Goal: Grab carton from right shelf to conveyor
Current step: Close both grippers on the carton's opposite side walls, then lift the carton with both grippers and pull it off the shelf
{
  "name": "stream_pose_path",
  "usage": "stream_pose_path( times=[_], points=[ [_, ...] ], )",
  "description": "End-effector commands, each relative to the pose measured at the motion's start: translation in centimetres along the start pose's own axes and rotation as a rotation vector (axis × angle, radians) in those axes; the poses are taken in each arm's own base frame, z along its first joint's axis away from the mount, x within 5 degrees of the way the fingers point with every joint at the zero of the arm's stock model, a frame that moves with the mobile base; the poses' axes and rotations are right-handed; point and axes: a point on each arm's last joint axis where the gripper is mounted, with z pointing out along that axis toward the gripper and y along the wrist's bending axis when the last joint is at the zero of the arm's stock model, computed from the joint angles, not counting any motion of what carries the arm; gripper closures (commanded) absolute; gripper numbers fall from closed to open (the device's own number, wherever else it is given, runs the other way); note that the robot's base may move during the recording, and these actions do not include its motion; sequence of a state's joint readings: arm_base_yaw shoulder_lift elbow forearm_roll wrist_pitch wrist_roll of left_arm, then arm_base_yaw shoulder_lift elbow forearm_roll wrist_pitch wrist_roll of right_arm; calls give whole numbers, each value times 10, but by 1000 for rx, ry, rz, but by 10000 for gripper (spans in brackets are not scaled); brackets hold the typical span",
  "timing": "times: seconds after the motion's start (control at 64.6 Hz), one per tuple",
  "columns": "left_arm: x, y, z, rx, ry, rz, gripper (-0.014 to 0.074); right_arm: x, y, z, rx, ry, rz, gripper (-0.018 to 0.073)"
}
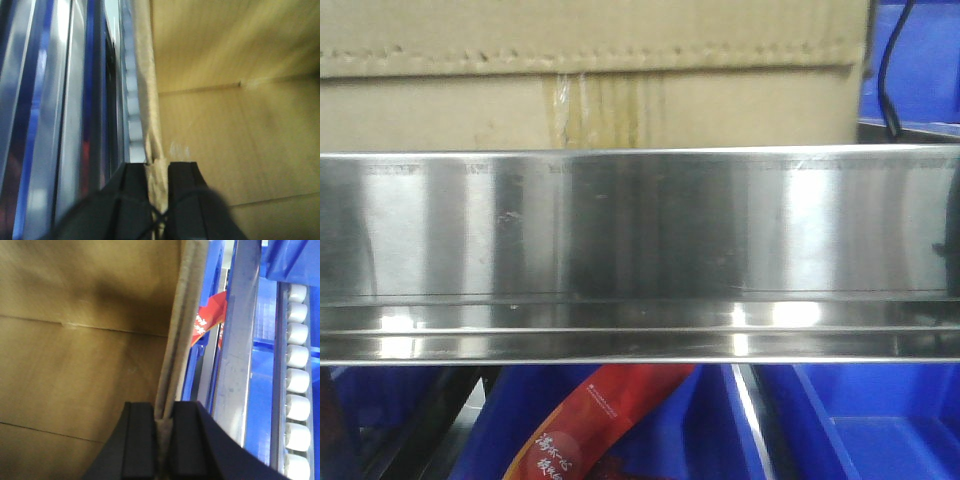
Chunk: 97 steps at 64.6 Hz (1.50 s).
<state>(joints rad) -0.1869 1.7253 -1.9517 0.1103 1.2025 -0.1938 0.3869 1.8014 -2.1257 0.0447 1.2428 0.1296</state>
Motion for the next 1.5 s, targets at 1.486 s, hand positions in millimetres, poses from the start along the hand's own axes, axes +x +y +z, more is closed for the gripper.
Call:
stream_pose_path(
  times=[1.486],
  points=[
    [84, -39, -152, 124, -214, 65, 613, 93, -8, -162, 3, -182, -45, 628]
  ],
)
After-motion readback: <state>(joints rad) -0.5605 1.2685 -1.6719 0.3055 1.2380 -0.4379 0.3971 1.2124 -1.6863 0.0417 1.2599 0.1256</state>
